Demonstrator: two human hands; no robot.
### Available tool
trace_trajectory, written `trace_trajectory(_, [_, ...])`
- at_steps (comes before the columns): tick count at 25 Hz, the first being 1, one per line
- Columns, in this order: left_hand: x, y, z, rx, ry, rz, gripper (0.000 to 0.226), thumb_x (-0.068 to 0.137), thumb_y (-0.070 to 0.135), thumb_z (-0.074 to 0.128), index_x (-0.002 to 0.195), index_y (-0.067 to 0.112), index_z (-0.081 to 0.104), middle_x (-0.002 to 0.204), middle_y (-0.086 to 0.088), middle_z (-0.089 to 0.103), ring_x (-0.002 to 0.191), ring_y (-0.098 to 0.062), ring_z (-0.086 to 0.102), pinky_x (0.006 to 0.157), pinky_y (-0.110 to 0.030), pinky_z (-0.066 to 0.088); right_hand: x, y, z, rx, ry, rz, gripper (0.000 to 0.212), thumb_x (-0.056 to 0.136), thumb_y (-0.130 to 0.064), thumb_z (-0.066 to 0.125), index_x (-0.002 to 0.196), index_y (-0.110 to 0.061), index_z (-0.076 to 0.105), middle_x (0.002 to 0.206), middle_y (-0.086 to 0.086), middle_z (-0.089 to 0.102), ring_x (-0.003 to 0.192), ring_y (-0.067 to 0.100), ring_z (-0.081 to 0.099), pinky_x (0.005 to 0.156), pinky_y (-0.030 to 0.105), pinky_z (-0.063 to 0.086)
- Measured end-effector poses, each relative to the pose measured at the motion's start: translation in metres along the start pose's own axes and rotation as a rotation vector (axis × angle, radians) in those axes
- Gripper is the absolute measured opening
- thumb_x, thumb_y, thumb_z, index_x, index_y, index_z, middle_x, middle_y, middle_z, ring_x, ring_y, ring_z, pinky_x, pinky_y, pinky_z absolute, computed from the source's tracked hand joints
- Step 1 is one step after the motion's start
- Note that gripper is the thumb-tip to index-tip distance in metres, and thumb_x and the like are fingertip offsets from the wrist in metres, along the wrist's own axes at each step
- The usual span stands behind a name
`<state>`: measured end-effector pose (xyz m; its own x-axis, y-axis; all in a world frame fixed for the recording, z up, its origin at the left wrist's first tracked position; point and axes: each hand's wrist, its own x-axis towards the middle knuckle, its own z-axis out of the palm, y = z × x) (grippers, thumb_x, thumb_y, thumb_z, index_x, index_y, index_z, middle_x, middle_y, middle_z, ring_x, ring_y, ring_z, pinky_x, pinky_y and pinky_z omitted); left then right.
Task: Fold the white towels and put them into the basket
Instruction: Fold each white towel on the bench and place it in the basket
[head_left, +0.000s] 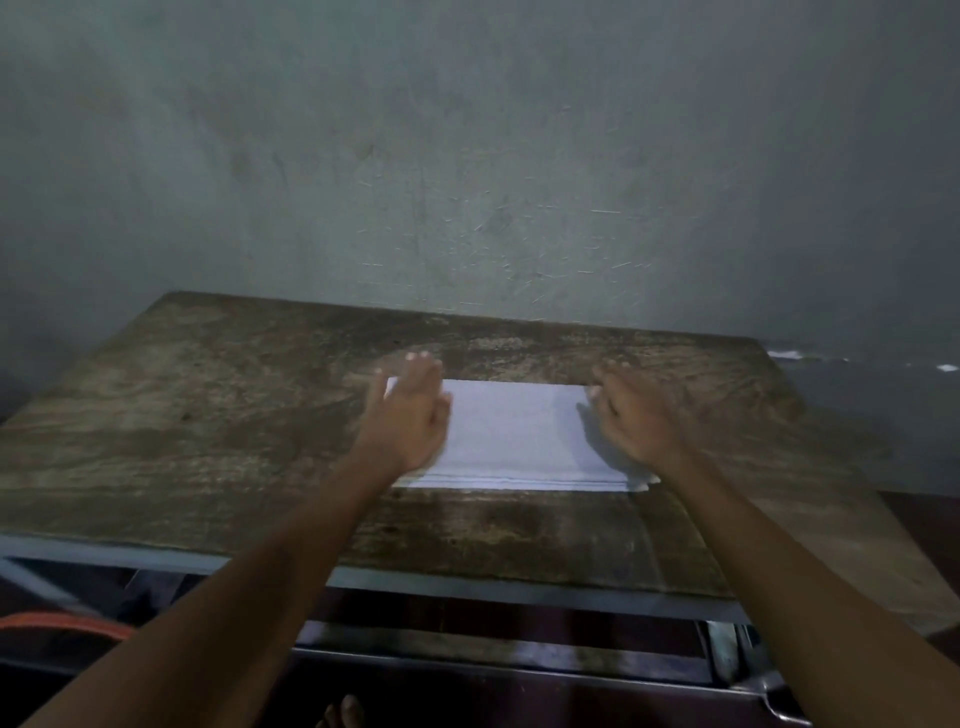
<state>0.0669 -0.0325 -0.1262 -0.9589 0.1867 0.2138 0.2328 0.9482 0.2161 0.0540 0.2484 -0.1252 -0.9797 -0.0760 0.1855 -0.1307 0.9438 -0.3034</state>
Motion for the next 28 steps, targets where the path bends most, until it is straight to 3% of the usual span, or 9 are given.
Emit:
trace_trajectory(4, [-0.019, -0.015, 0.025, 0.081, -0.219, -0.056, 0.056, 0.099, 0.044, 0.014, 0.150, 0.022, 0.004, 0.159, -0.001, -0.003, 0.146, -0.018, -0.005, 0.118, -0.051, 0.002, -0.006, -0.006, 0.027, -0.081, -0.330, -0.128, 0.059, 0.098, -0.052, 0.020, 0.151, -0.028, 0.011, 0.160, -0.001, -0.002, 0.147, 0.013, -0.005, 0.119, 0.039, -0.001])
trace_trajectory(8, [-0.038, -0.043, 0.021, 0.011, -0.178, -0.228, 0.056, 0.100, 0.041, 0.012, 0.150, 0.019, 0.001, 0.159, 0.001, 0.000, 0.146, -0.016, -0.004, 0.118, -0.046, -0.002, -0.003, 0.007, 0.027, -0.097, -0.313, 0.075, 0.058, 0.096, -0.056, 0.014, 0.150, -0.035, 0.007, 0.160, -0.001, -0.007, 0.147, 0.017, -0.009, 0.117, 0.043, -0.005])
trace_trajectory(12, [-0.064, -0.058, 0.016, 0.017, -0.118, -0.296, 0.053, 0.100, 0.037, 0.013, 0.149, 0.016, 0.012, 0.159, 0.001, 0.007, 0.146, -0.014, 0.000, 0.117, -0.043, 0.001, 0.014, -0.009, 0.020, -0.326, -0.164, 0.228, 0.062, 0.097, -0.052, 0.014, 0.146, -0.016, 0.029, 0.157, 0.011, 0.019, 0.146, 0.027, 0.008, 0.117, 0.053, -0.004])
trace_trajectory(15, [-0.076, -0.063, 0.004, -0.035, -0.025, -0.358, 0.048, 0.100, 0.033, 0.022, 0.142, 0.015, 0.035, 0.154, -0.003, 0.027, 0.143, -0.017, 0.019, 0.115, -0.039, 0.013, 0.043, -0.072, 0.014, -0.285, -0.046, -0.009, 0.045, 0.097, -0.044, 0.032, 0.127, -0.020, 0.054, 0.138, 0.007, 0.051, 0.134, 0.027, 0.035, 0.115, 0.049, 0.007])
trace_trajectory(17, [-0.074, -0.058, -0.003, -0.087, 0.082, -0.445, 0.040, 0.097, 0.037, 0.033, 0.112, 0.015, 0.063, 0.127, -0.009, 0.056, 0.122, -0.026, 0.046, 0.102, -0.041, 0.034, 0.061, -0.124, 0.024, -0.155, -0.189, -0.224, 0.037, 0.095, -0.042, 0.040, 0.126, -0.029, 0.056, 0.136, 0.001, 0.054, 0.132, 0.026, 0.037, 0.111, 0.045, 0.014])
trace_trajectory(19, [-0.068, -0.050, -0.008, -0.207, 0.049, -0.522, 0.045, 0.089, 0.048, 0.038, 0.087, 0.013, 0.066, 0.100, -0.012, 0.063, 0.096, -0.030, 0.058, 0.087, -0.043, 0.048, 0.075, -0.165, 0.042, -0.130, -0.403, -0.341, 0.040, 0.094, -0.040, 0.045, 0.133, -0.032, 0.049, 0.144, 0.001, 0.046, 0.139, 0.026, 0.028, 0.110, 0.045, 0.012])
trace_trajectory(21, [-0.063, -0.044, -0.011, -0.285, -0.082, -0.557, 0.054, 0.085, 0.059, 0.041, 0.089, 0.010, 0.064, 0.095, -0.012, 0.064, 0.088, -0.029, 0.062, 0.079, -0.040, 0.051, 0.088, -0.193, 0.053, -0.172, -0.524, -0.369, 0.044, 0.093, -0.034, 0.048, 0.137, -0.031, 0.045, 0.149, 0.001, 0.039, 0.142, 0.026, 0.024, 0.111, 0.044, 0.013])
trace_trajectory(25, [-0.060, -0.037, -0.012, -0.263, -0.170, -0.579, 0.049, 0.086, 0.051, 0.054, 0.108, 0.008, 0.057, 0.110, -0.010, 0.061, 0.101, -0.028, 0.060, 0.082, -0.039, 0.047, 0.107, -0.221, 0.056, -0.347, -0.595, -0.398, 0.044, 0.087, -0.022, 0.055, 0.130, -0.028, 0.053, 0.141, 0.002, 0.049, 0.134, 0.026, 0.037, 0.109, 0.044, 0.023])
trace_trajectory(28, [-0.055, -0.042, -0.016, -0.308, -0.236, -0.570, 0.046, 0.085, 0.043, 0.060, 0.111, 0.005, 0.057, 0.116, -0.014, 0.060, 0.105, -0.030, 0.058, 0.085, -0.039, 0.046, 0.118, -0.226, 0.060, -0.355, -0.660, -0.386, 0.034, 0.079, -0.020, 0.062, 0.113, -0.019, 0.064, 0.119, 0.006, 0.062, 0.111, 0.028, 0.056, 0.093, 0.041, 0.039])
